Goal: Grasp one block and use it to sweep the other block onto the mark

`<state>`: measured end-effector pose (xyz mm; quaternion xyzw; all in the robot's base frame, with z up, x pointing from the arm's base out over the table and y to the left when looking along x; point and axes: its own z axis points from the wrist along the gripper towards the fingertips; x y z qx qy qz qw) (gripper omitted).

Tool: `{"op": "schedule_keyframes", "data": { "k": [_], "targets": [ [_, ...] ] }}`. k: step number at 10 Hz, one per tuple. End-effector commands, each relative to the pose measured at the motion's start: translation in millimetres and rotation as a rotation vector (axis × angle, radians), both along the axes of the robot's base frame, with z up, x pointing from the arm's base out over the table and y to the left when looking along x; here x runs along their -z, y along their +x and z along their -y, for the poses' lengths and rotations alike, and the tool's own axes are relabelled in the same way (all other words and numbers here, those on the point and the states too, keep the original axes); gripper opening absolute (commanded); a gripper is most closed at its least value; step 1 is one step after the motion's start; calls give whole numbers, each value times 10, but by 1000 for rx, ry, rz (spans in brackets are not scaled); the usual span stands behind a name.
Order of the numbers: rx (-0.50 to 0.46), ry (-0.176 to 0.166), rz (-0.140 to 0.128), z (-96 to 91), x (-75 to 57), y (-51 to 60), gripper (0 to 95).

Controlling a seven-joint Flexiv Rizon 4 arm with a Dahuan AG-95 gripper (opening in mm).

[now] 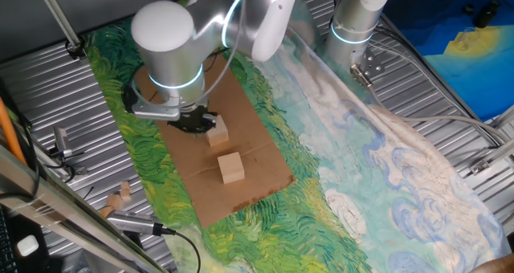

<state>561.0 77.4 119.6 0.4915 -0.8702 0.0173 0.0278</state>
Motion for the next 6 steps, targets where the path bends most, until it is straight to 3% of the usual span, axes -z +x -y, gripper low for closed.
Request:
{"op": "schedule_keyframes", "data": {
  "k": [1, 4, 5, 6],
  "targets": [
    [-68, 31, 0, 427, 105, 236, 0],
    [-110, 39, 1, 812, 178, 343, 0],
    [-119, 44, 3, 998, 254, 361, 0],
    [-132, 45, 5, 1067, 302, 382, 0]
  ]
}}
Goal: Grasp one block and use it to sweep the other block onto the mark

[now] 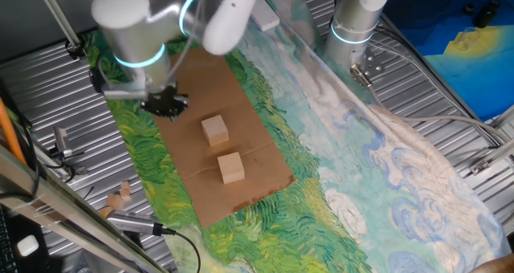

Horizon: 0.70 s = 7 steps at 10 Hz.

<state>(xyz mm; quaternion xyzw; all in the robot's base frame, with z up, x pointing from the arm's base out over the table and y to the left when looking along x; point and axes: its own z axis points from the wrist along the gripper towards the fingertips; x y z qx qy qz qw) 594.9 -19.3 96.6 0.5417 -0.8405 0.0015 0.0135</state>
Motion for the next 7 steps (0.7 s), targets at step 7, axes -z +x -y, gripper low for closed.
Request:
{"op": "schedule_keyframes", "data": {
  "k": [7],
  "targets": [
    [-32, -12, 8, 335, 367, 122, 0]
  ]
}}
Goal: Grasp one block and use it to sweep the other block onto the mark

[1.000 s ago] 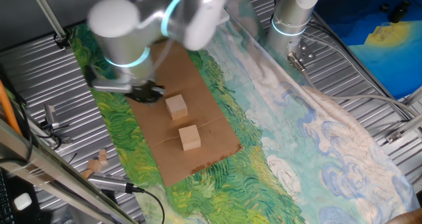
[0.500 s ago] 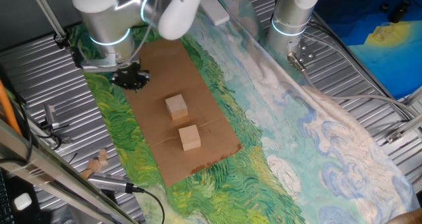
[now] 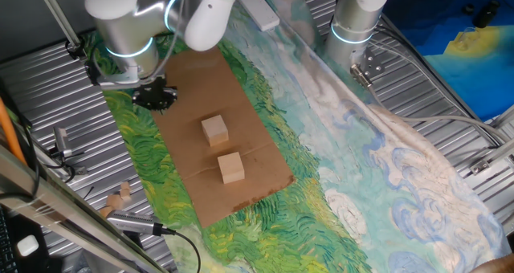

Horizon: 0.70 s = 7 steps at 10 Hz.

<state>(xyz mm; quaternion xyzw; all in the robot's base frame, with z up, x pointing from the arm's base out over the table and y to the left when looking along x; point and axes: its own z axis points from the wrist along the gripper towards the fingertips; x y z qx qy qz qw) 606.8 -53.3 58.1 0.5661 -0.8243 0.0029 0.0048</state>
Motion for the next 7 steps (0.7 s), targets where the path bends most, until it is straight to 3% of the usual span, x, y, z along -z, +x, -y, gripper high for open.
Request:
{"op": "schedule_keyframes", "data": {
  "k": [1, 7],
  "targets": [
    [64, -29, -7, -6, -19, 2, 0],
    [144, -33, -6, -7, -28, 0, 0]
  ]
}}
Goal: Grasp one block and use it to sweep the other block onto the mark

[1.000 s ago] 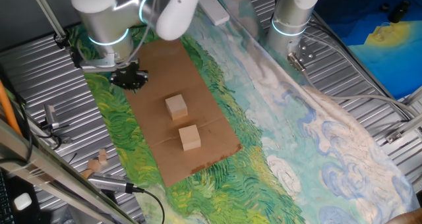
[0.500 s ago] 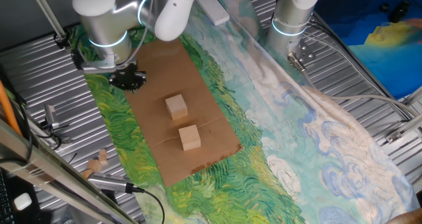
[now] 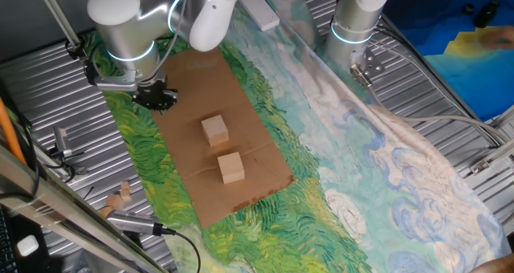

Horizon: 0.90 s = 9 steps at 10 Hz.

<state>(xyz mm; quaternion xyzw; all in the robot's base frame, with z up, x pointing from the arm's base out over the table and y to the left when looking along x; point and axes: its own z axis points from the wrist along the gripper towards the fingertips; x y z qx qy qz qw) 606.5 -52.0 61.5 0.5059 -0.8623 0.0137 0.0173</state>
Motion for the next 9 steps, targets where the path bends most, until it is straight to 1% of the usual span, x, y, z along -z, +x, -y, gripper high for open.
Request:
{"op": "schedule_keyframes", "data": {
  "k": [1, 9],
  "targets": [
    [2, -2, 2, 6, 7, 3, 0],
    [10, -9, 2, 6, 7, 2, 0]
  ]
}}
